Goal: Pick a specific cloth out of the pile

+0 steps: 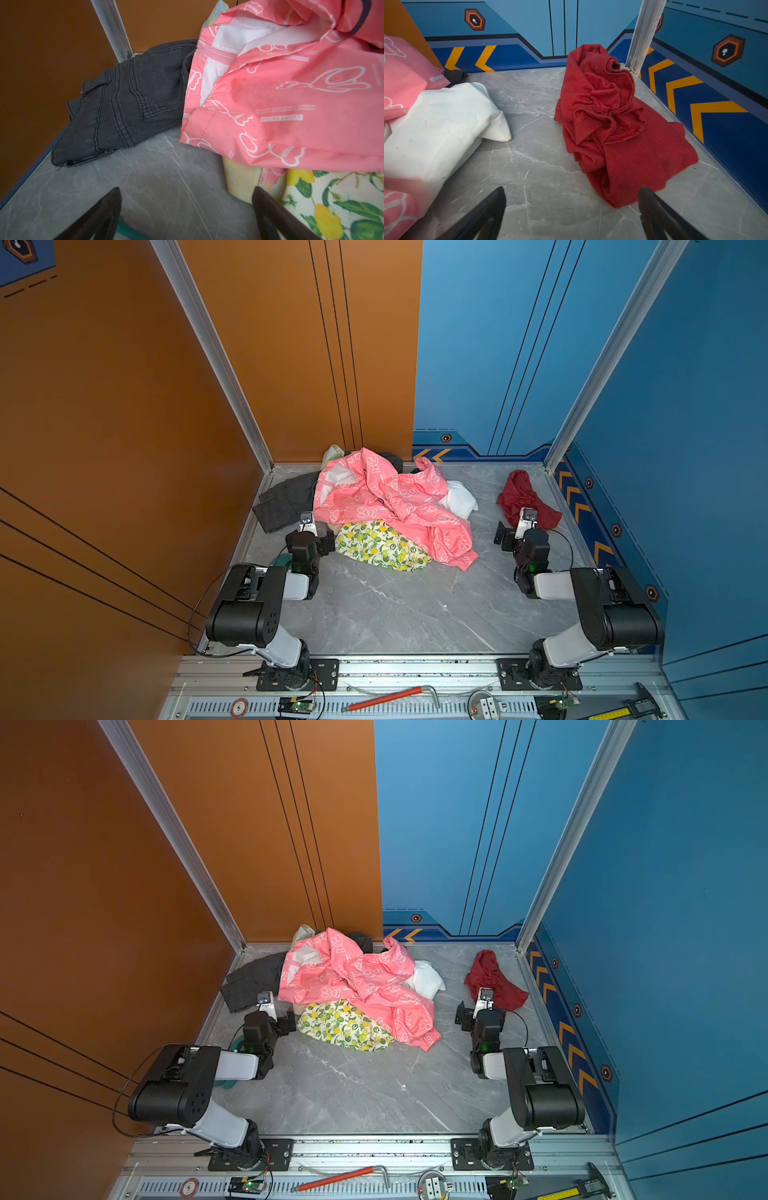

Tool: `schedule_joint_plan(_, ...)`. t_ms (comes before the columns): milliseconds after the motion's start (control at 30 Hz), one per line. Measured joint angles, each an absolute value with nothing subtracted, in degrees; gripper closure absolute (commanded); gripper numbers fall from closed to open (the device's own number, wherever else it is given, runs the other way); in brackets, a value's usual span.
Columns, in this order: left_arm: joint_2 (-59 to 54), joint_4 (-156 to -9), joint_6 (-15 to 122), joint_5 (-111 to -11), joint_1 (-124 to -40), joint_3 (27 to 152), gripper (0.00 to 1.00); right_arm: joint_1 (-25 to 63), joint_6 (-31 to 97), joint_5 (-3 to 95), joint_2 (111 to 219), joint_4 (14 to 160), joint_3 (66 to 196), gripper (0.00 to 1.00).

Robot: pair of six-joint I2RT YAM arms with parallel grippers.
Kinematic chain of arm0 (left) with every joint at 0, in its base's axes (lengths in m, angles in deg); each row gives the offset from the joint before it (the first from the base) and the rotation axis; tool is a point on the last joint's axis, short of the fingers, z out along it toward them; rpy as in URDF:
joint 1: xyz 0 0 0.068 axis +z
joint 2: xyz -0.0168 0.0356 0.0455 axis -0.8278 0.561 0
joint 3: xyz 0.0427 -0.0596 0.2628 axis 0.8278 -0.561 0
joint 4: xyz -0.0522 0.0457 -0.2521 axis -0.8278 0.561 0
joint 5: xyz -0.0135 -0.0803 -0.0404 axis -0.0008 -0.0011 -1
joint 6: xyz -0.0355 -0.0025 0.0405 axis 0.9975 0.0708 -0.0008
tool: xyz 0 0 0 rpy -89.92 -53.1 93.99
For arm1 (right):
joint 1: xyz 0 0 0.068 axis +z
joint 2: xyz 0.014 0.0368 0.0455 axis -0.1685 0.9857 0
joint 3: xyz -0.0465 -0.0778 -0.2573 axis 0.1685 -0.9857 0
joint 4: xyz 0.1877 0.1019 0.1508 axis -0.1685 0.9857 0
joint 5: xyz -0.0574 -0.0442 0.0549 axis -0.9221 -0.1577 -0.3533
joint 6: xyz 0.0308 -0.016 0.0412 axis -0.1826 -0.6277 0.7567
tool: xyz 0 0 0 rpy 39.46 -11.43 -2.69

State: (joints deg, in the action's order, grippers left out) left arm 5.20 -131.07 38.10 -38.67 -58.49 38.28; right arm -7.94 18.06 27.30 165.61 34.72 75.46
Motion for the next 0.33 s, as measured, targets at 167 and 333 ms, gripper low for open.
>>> schedule_joint_plan(167,5.2,-131.23,38.08,-38.47,-58.49,38.28,0.02,-7.94,18.06,27.48,165.61,34.81,75.46,0.0)
schedule_joint_plan(333,5.2,-131.23,38.08,-38.45,-58.49,38.28,0.02,-8.01,18.06,28.33,165.61,34.83,75.46,0.0)
